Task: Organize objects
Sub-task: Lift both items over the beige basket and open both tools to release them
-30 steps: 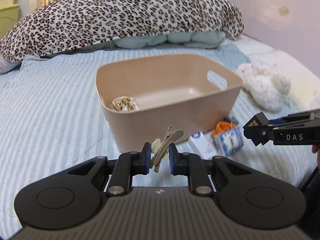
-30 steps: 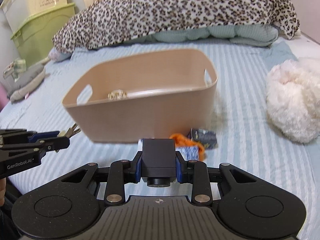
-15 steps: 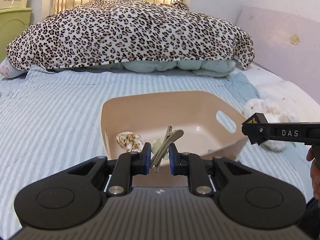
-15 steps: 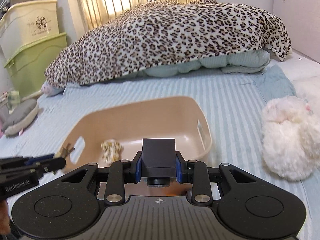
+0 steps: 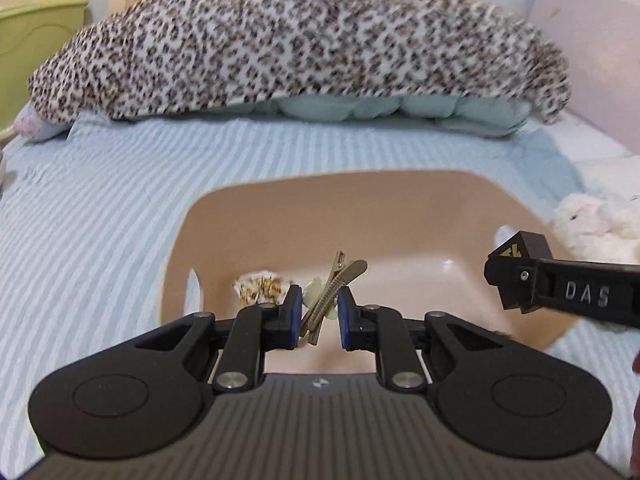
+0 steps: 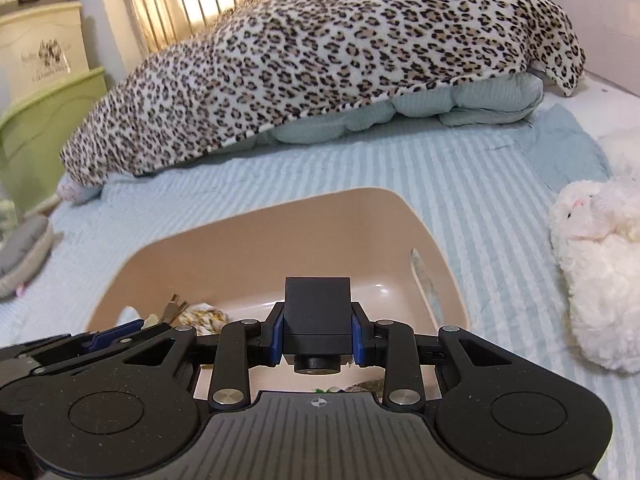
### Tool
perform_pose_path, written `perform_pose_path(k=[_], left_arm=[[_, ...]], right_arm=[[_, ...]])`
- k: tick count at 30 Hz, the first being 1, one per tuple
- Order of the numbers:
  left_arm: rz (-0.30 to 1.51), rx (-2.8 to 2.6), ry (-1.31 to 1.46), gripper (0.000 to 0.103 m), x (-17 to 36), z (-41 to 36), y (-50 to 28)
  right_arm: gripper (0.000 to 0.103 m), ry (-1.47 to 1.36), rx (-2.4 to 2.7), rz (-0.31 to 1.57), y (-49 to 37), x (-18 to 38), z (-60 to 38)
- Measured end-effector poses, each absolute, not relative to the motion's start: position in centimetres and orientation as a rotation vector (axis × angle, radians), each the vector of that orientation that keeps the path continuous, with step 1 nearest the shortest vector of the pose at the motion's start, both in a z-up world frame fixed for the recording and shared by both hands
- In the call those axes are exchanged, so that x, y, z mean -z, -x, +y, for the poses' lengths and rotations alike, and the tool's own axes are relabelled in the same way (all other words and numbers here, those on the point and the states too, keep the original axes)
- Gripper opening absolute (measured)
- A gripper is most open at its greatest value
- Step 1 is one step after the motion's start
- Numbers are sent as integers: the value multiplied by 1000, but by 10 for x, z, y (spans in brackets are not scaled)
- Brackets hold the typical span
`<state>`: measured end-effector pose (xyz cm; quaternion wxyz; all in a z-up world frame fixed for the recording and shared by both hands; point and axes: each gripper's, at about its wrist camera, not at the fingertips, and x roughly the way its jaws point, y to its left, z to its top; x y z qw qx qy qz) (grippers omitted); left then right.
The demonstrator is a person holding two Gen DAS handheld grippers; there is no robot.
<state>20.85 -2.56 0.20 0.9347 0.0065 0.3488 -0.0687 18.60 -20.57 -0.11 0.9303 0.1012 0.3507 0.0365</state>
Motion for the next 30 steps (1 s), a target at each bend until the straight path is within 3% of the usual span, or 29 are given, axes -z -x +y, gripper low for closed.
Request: perform_pose_path(k=[6, 8, 11, 14, 16, 19, 30], left_arm=[[816, 93, 11, 20, 18, -25, -220], [818, 88, 19, 21, 19, -21, -217], [813, 98, 37, 26, 14, -16, -210], [789, 115, 27, 41, 4, -19, -200], [766, 117, 19, 68, -4, -22, -190], [753, 105, 16, 68, -15, -23, -175], [762, 118, -23, 69, -27, -22, -120]], right_arm=[[29, -173, -74, 788, -197, 14, -198], [40, -163, -72, 784, -195, 12, -197], [44, -159, -77, 759, -189, 4, -198], [51, -131, -74, 733, -180, -6, -199], [61, -127, -80, 716, -171, -15, -202], [77, -129, -65, 685, -155, -27, -210], [87, -80, -29, 724, -109, -26, -232]])
